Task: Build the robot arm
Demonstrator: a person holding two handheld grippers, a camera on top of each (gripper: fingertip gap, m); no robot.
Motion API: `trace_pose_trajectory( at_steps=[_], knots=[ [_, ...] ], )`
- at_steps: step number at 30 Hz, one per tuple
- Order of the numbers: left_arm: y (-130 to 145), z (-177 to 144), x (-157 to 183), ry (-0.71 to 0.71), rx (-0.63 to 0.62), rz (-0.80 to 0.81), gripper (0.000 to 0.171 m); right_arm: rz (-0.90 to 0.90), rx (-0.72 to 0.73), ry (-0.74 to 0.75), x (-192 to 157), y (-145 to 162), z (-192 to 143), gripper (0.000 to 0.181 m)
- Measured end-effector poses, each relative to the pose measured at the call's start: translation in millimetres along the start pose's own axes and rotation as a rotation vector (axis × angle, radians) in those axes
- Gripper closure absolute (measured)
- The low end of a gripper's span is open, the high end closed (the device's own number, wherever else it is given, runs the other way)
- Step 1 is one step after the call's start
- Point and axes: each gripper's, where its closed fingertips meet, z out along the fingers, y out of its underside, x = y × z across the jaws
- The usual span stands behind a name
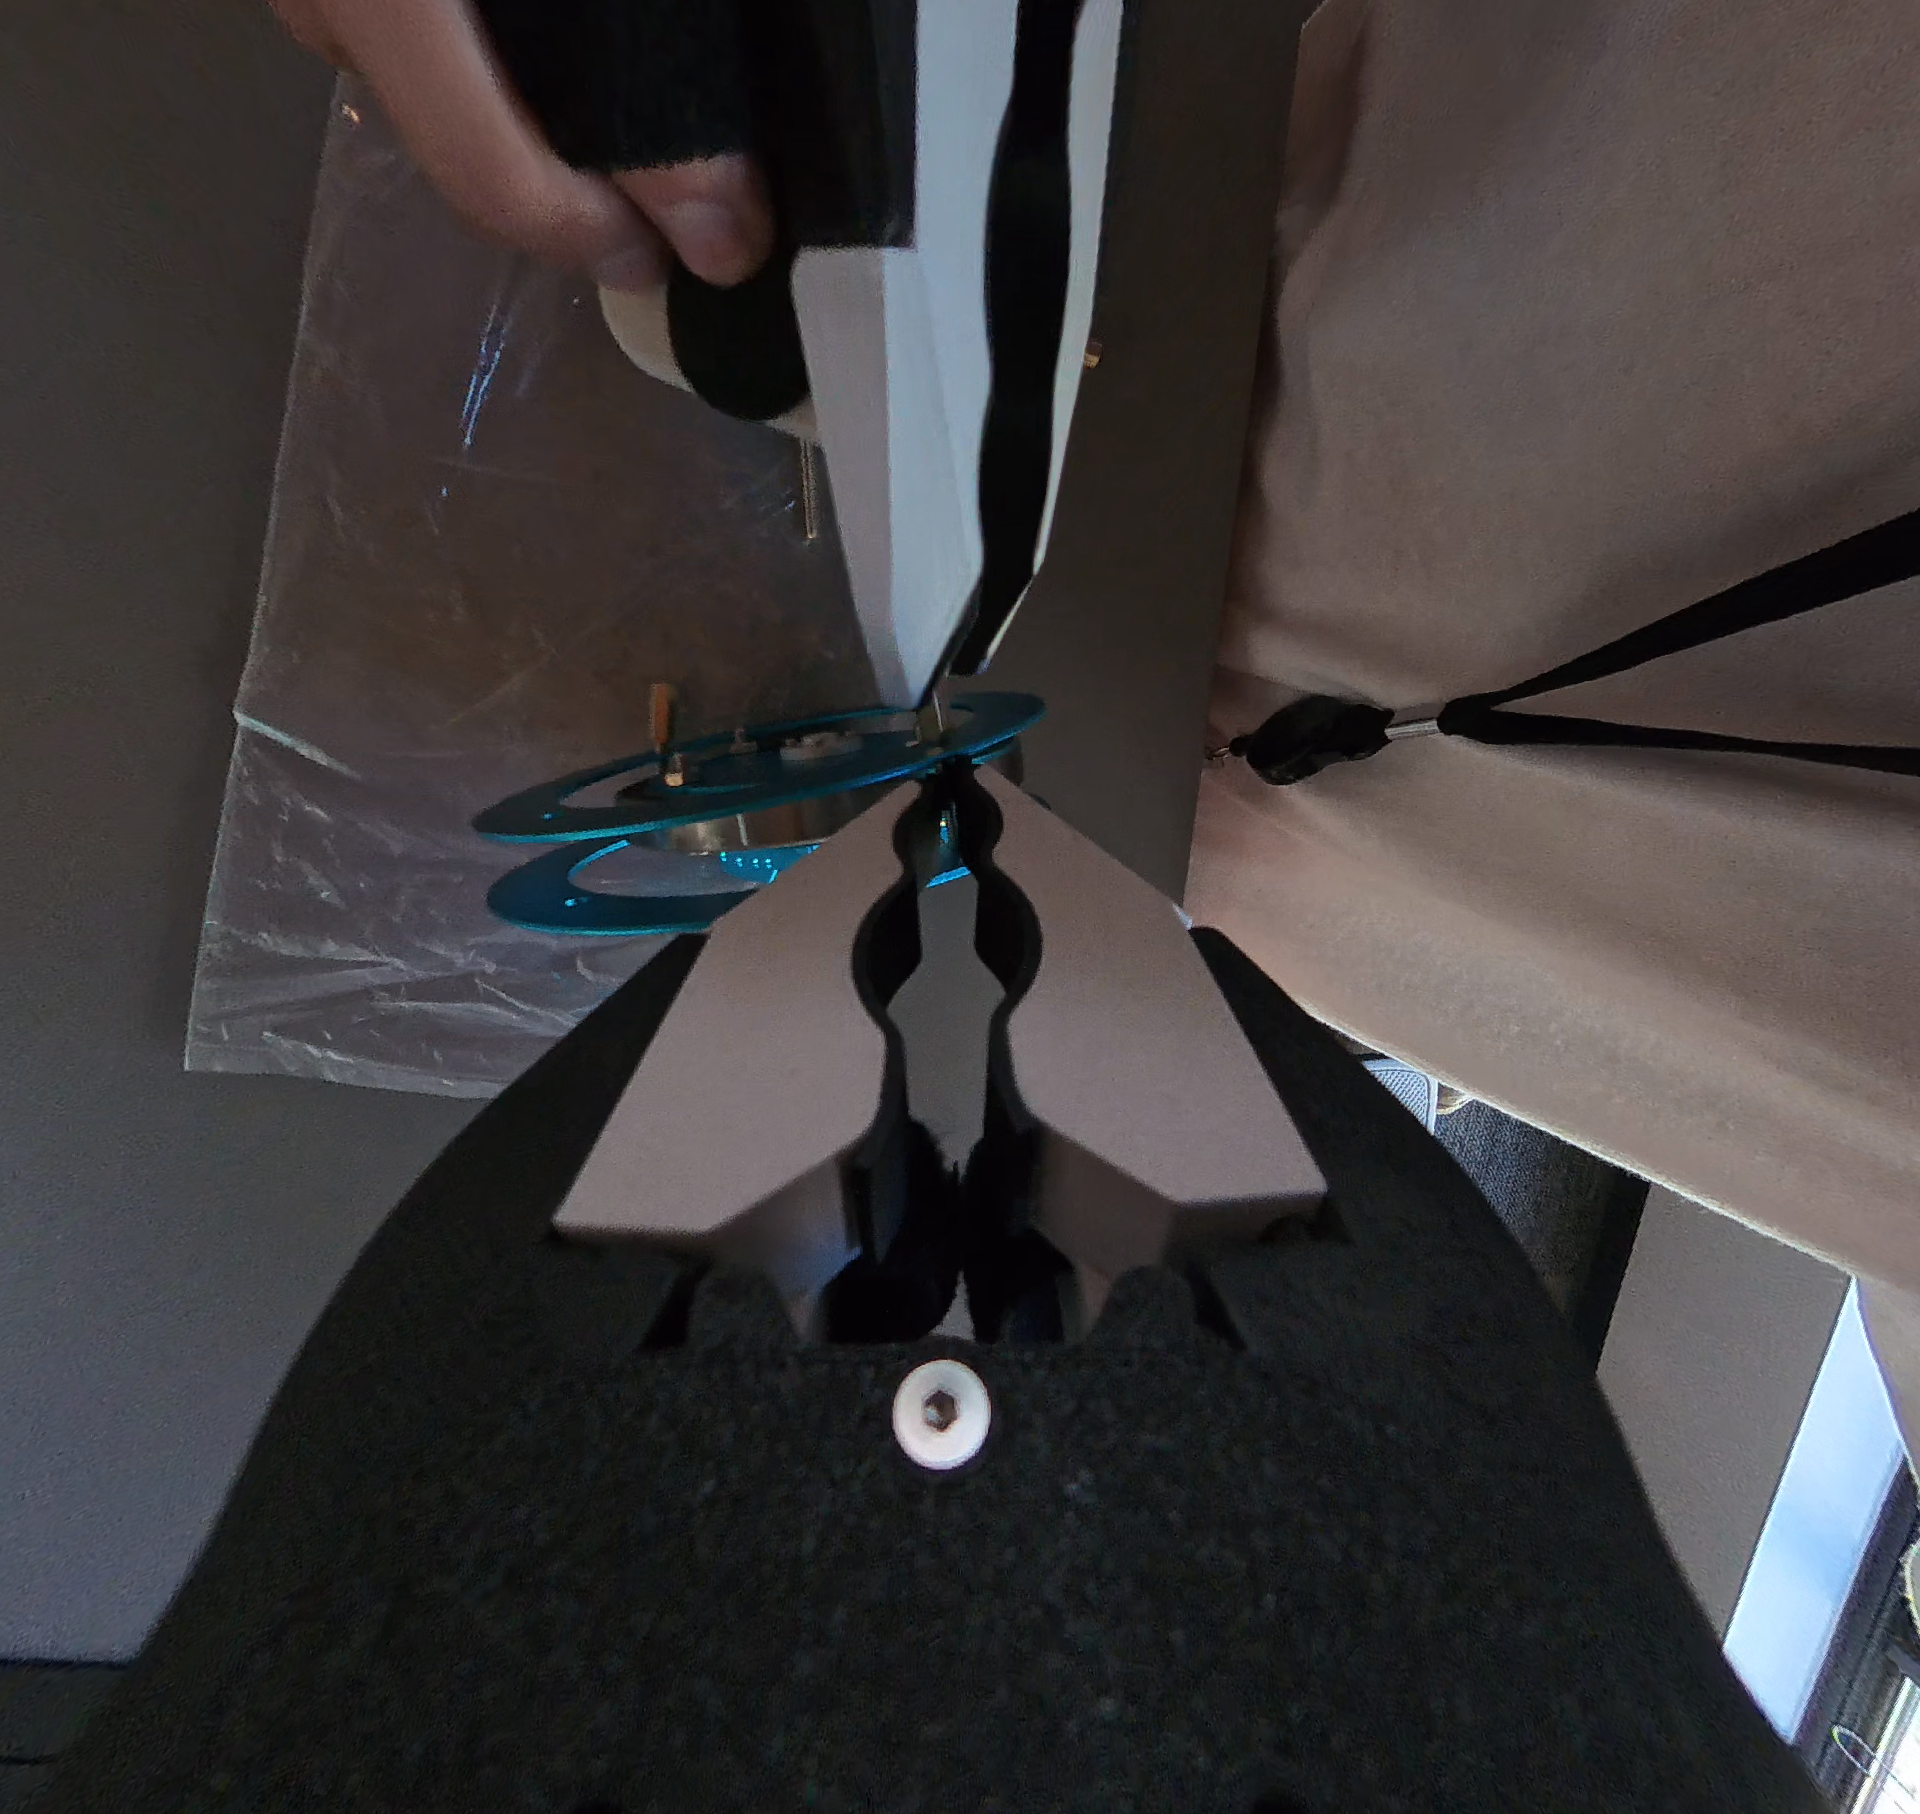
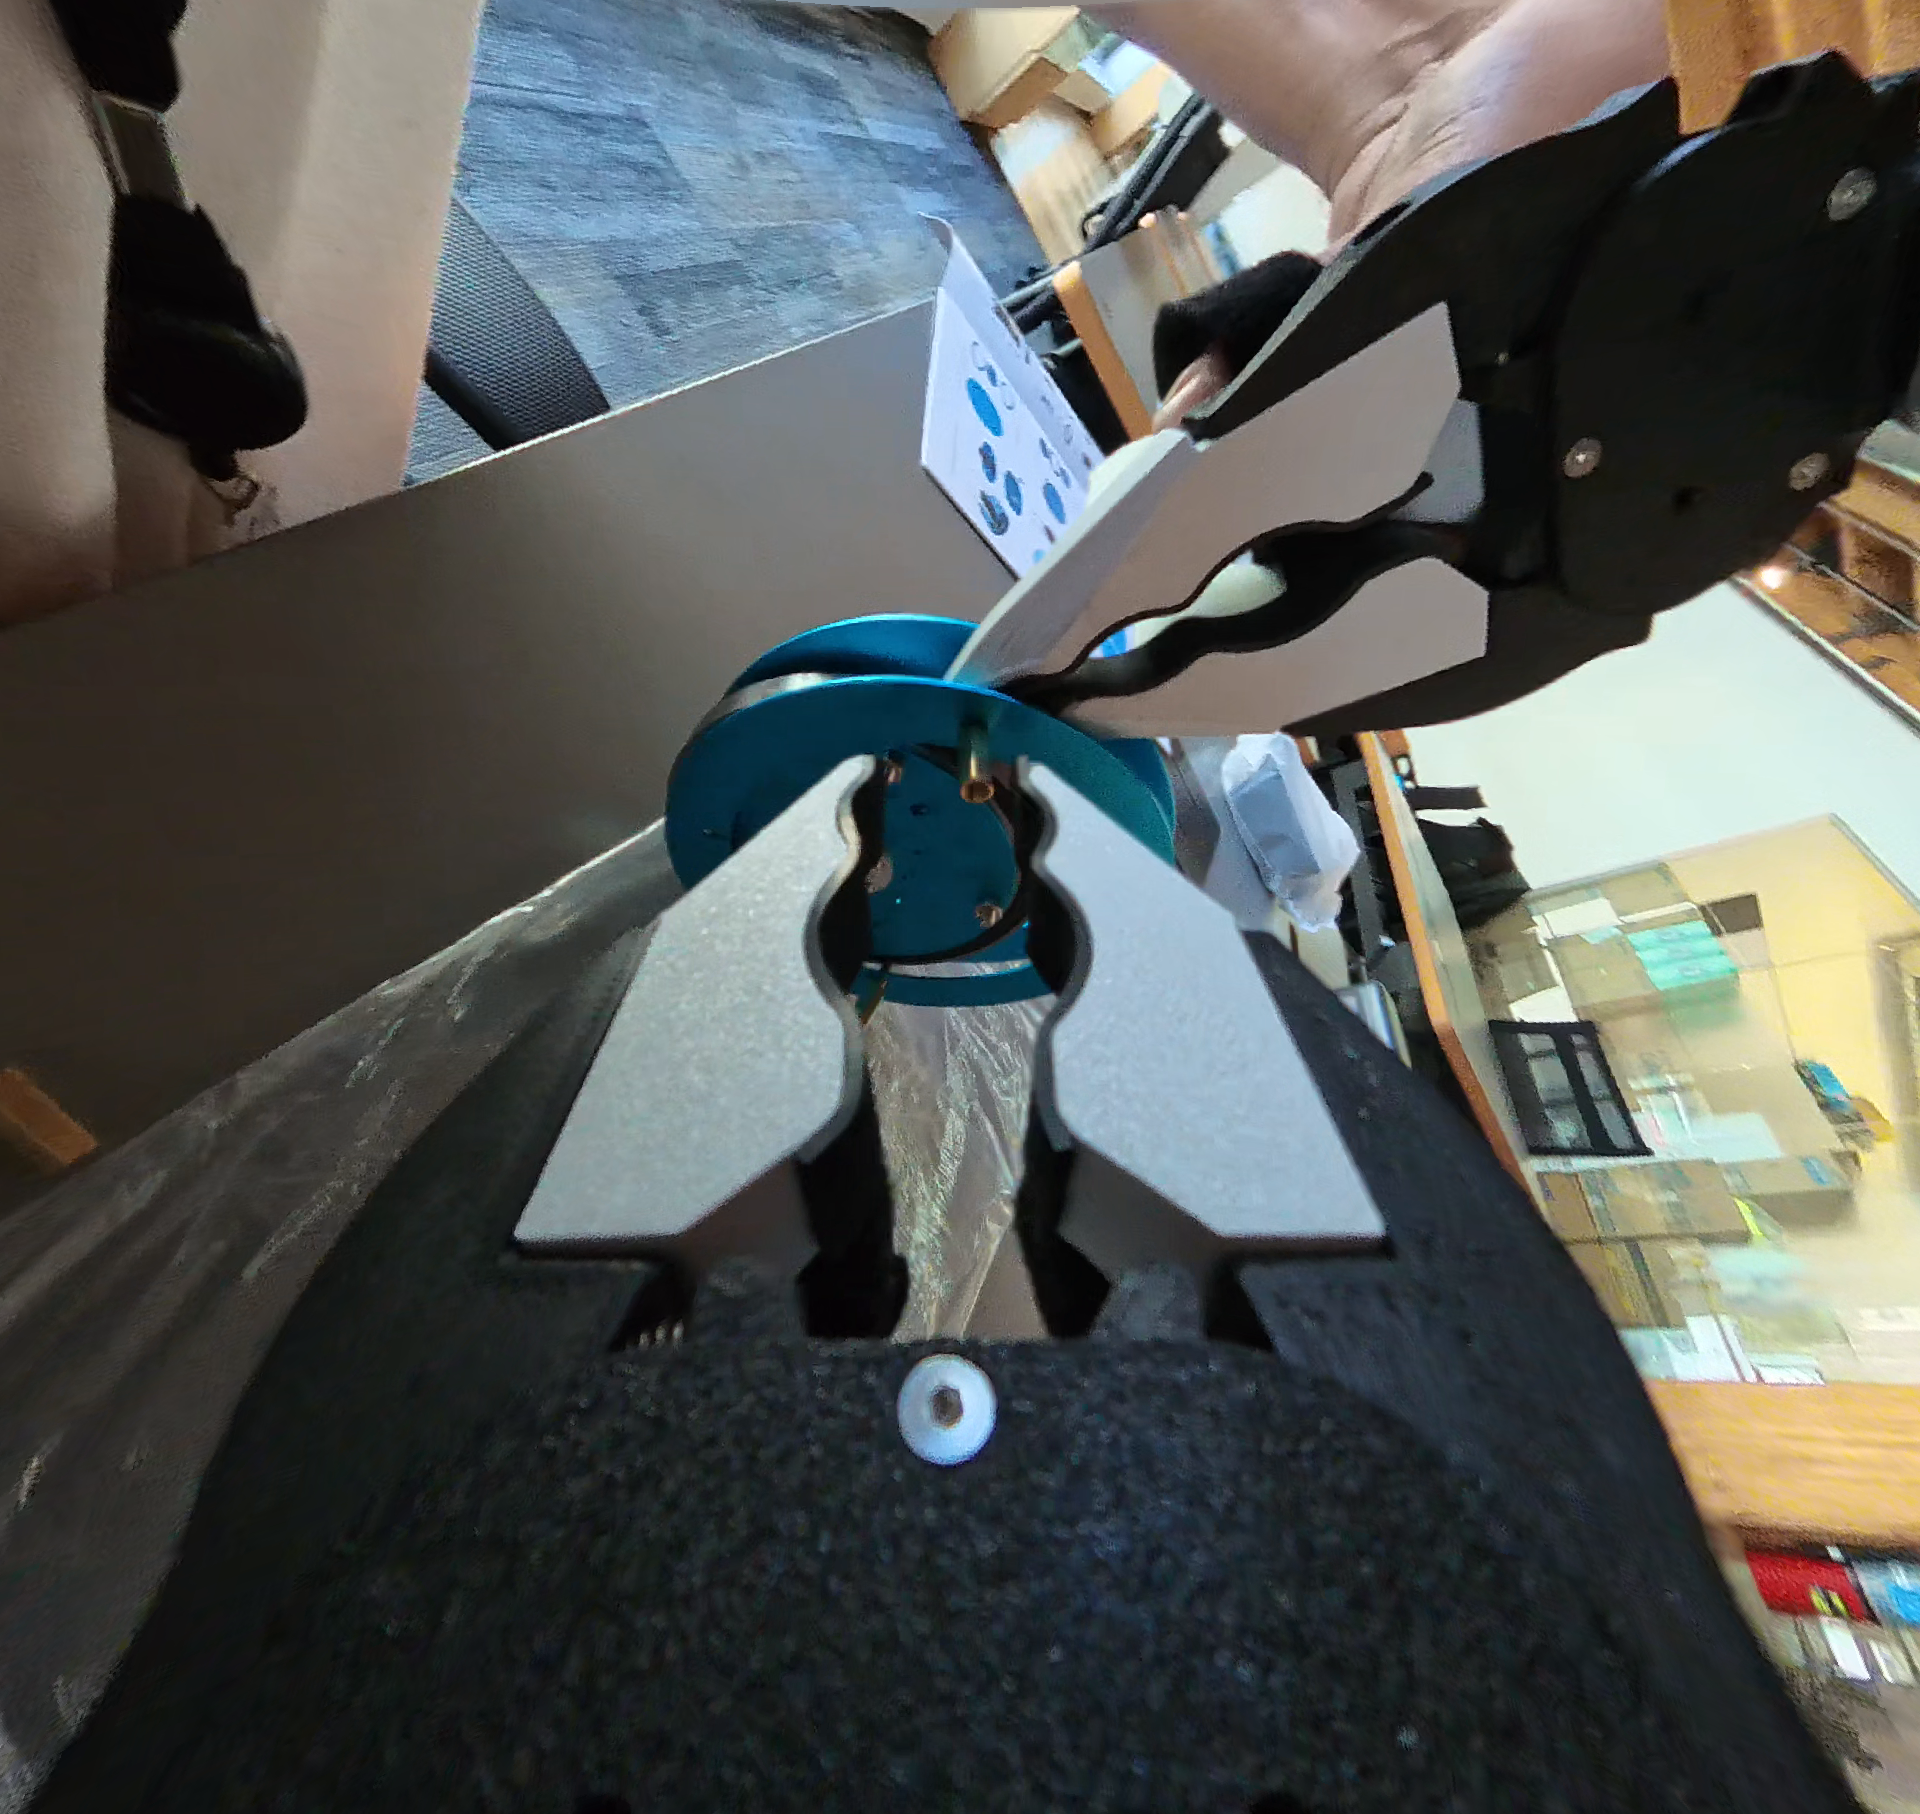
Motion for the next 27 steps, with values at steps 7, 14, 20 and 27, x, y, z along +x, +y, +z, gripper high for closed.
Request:
trace_pose_trajectory(
  at_steps=[7,14,20,27],
  knots=[
    [-0.9,-1.4,-3.1,-0.017,0.016,-0.014,0.170,0.401,-0.013,-0.202,7.9,3.7,0.9,0.177],
    [0.0,0.6,-1.2,-0.008,0.025,-0.017,0.170,1.825,0.078,-0.473,0.0,1.0,0.8,0.177],
    [-3.6,2.2,1.3,-0.023,0.027,0.011,0.170,2.049,0.118,-0.476,1.3,-3.0,-4.8,0.176],
    [-3.5,1.5,2.8,-0.024,0.021,0.015,0.170,0.782,0.004,-0.261,-11.1,4.4,-9.5,0.139]
  ],
)
